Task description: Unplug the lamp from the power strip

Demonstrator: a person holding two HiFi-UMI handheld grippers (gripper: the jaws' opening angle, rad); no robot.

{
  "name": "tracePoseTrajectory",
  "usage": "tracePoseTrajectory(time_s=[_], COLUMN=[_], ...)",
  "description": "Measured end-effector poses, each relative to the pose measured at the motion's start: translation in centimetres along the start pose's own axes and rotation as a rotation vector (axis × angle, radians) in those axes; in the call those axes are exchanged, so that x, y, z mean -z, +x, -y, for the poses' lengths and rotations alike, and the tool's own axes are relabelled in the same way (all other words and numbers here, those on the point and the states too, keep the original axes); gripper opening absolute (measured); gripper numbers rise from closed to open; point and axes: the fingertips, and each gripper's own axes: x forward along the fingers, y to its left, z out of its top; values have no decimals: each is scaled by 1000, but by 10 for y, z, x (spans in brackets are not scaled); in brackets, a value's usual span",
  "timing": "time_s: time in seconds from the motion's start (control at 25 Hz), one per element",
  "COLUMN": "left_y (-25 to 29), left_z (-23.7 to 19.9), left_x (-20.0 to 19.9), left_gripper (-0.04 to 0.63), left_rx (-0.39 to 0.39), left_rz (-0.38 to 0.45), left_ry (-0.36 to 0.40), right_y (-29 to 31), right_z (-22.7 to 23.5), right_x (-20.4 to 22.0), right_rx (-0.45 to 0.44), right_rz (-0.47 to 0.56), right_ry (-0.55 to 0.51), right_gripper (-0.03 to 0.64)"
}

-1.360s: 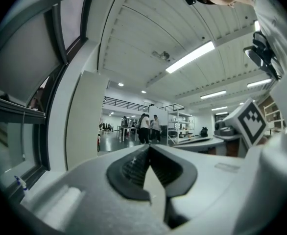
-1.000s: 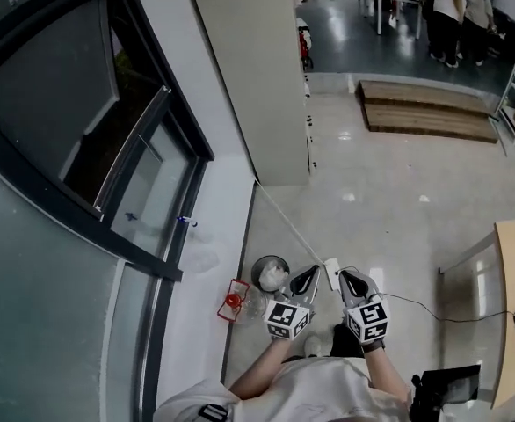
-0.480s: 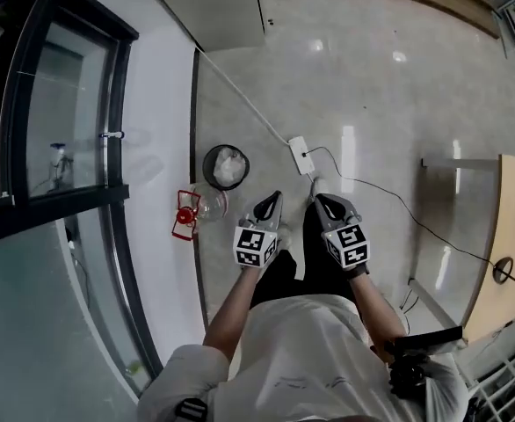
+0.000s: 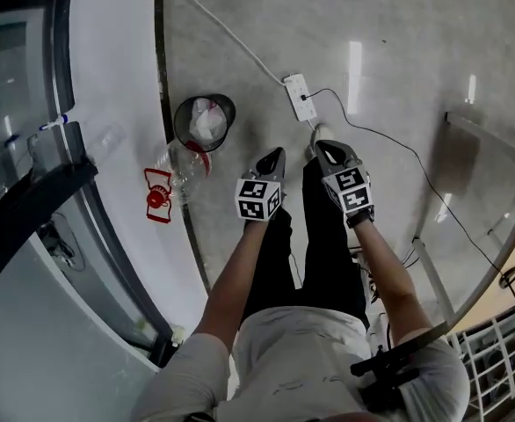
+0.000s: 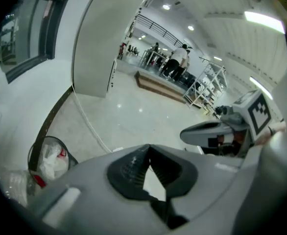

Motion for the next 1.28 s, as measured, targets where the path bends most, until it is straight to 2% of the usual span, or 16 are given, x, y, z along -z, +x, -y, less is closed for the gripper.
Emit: tracePoseTrajectory(time_s=[0.2,0.36,0.52,0.64,0.84,1.08,1.2,1.28], left_y=[114,192,255,298,354,392,405,407], left_z=[-52,-88,-128,-148,-167,-178,-176,-171], left_x=[56,138,196,229,253,258,254,254], left_gripper=[0,0,0,0,0,0,0,0], left_rx=[24,50,42,68,93,132,193,213], left_rz=[-102,-194,-193,-177,-124,-103,-69,-62], left_ry=[-50,-65,-151,-174,-216,-170,-189,-160], right_y=[80,147,214,256,300,327,334,338], right_z=[56,81,118,135,165,190,194,190], right_x=[48,108,160,187,223,239,242,245], right_rx=[18,-18,-32,-47,-63,-57,-54,-68], right_rz=[-38,-86,-126,-136,-117,-58,-38,-32], right_ry=[25,-34,-90,-147,-173,-154,-151,-158], right_gripper=[9,9,9,9,9,9,9,11])
